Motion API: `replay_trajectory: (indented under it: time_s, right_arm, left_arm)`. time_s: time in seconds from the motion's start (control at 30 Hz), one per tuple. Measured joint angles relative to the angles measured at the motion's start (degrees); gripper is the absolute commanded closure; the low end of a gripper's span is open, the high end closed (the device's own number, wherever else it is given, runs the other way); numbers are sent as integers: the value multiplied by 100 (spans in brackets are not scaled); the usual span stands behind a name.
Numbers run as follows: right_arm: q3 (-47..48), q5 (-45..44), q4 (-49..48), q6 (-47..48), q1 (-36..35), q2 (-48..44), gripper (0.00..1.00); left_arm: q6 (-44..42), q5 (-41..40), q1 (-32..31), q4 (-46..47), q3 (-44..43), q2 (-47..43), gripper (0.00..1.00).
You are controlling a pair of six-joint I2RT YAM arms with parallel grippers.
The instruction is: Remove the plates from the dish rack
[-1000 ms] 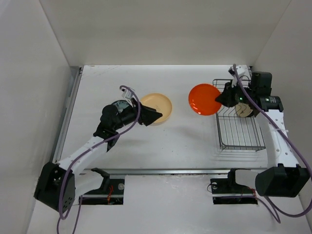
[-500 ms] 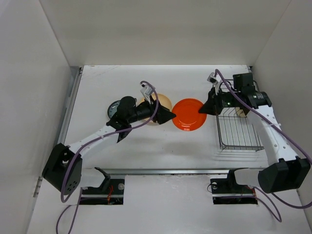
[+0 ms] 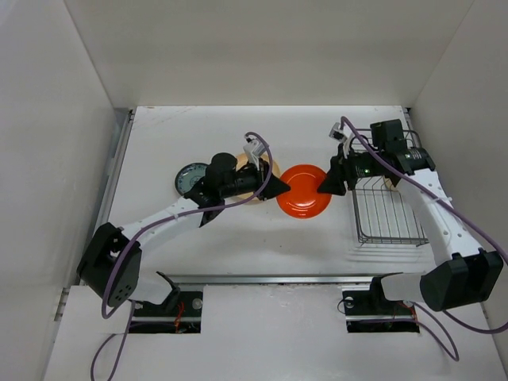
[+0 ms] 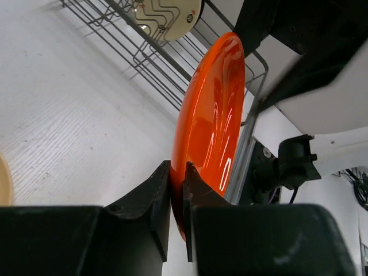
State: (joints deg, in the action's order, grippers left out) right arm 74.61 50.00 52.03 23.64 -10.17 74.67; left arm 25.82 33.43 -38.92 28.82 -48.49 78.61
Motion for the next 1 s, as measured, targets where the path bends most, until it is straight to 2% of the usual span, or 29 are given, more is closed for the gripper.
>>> replay_trajectory:
  time_s: [0.03, 0.07, 0.17, 0.33, 0.5, 0.63, 0.77, 1.0]
  right_arm:
    - [4, 35, 0, 22, -13, -4, 4]
    - [4, 57, 4, 28, -37, -7, 0]
    - [2, 37, -26, 11, -42, -17, 0]
    - [-299, -481, -726, -487, -31, -400, 0]
    - [-931, -1602, -1744, -1150, 7, -1307, 0]
    - [-1185, -2420, -2347, -1480, 37, -1744, 0]
    - [-1241, -2935, -2706, -1674, 74, -1797, 0]
    - [-1276, -3261, -2844, -1801, 125, -1797, 0]
  left_arm:
    - [0, -46, 2, -44, 0, 0, 100]
    - [-2, -109, 2, -76, 0, 0, 100]
    - [2, -378, 11, -197, 2, -15, 100]
    - [304, -1513, 153, -551, 216, -455, 100]
    - [1150, -3174, 907, -1102, 664, -1307, 100]
    - [1814, -4172, 1517, -1558, 964, -1766, 100]
    - [2275, -4695, 1897, -2037, 1078, -1867, 100]
    - [2728, -4955, 2465, -2376, 1480, -1880, 100]
